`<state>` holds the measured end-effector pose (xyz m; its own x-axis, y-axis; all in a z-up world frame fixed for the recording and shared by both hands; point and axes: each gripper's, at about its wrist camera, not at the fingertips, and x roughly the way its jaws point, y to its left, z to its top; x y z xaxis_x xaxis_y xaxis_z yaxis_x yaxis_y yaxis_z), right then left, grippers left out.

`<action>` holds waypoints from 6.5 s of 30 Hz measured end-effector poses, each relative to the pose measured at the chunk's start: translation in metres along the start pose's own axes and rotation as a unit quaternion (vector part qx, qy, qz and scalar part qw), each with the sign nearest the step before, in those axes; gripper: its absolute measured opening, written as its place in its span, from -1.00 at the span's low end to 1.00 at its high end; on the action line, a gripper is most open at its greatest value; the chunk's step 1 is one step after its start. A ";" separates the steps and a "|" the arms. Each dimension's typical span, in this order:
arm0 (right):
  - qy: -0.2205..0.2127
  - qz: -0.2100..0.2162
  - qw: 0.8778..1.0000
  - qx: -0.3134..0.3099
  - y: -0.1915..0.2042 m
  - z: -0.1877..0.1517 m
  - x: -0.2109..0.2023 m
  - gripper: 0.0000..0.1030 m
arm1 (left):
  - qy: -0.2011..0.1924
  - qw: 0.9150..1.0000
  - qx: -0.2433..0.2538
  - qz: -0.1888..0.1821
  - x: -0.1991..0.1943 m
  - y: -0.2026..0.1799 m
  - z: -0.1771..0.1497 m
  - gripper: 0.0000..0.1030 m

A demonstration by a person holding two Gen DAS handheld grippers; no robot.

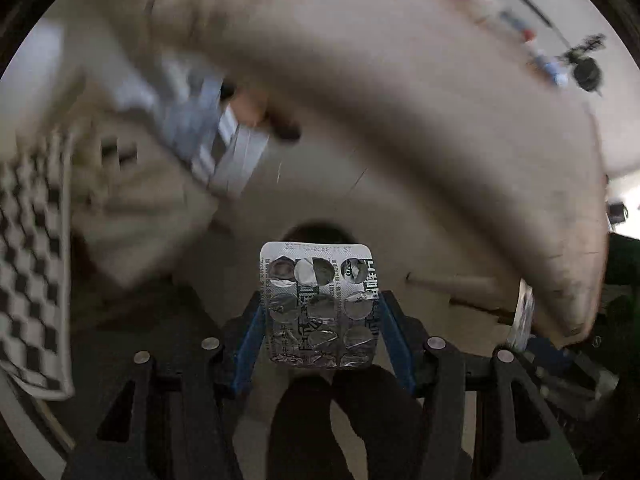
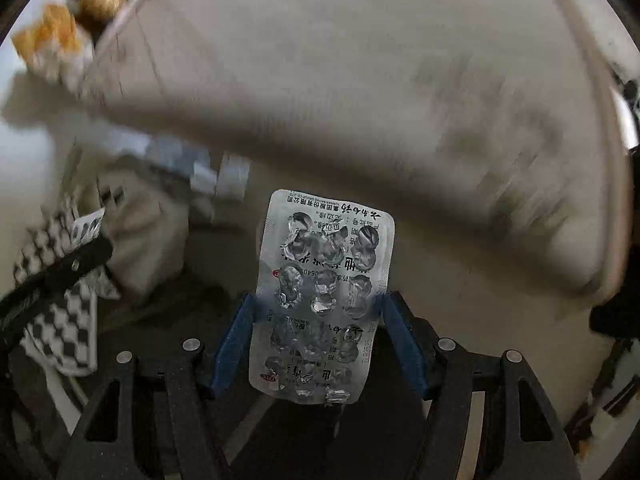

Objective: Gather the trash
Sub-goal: 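Carry both blister packs over the trash bin with both tools, then open both tools to drop the blister packs into the bin, then grasp the clear plastic bags with the right tool while the left tool grasps the white card, then carry the plastic bags and white card over the trash bin with both tools, then open both tools to drop the bags and card into the bin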

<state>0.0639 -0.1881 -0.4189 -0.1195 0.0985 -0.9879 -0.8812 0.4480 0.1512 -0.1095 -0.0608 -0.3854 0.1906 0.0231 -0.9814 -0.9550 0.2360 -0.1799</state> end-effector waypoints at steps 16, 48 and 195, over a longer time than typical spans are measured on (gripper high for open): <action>0.083 0.045 0.994 0.049 -0.053 0.037 0.330 0.33 | 0.159 0.975 -0.118 -0.103 0.324 0.073 0.010 0.09; -0.017 -0.121 0.991 -0.058 0.000 0.018 0.209 1.00 | 0.038 0.993 -0.010 0.114 0.178 0.060 -0.046 0.98; 0.095 0.031 0.992 0.076 -0.081 0.049 0.360 -0.52 | 0.144 0.974 -0.149 -0.093 0.355 0.078 0.011 0.53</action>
<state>0.1150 -0.1455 -0.7853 -0.2681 -0.0319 -0.9629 -0.7914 0.5772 0.2012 -0.1140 -0.0233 -0.7471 0.3354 -0.2771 -0.9004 -0.9420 -0.0836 -0.3251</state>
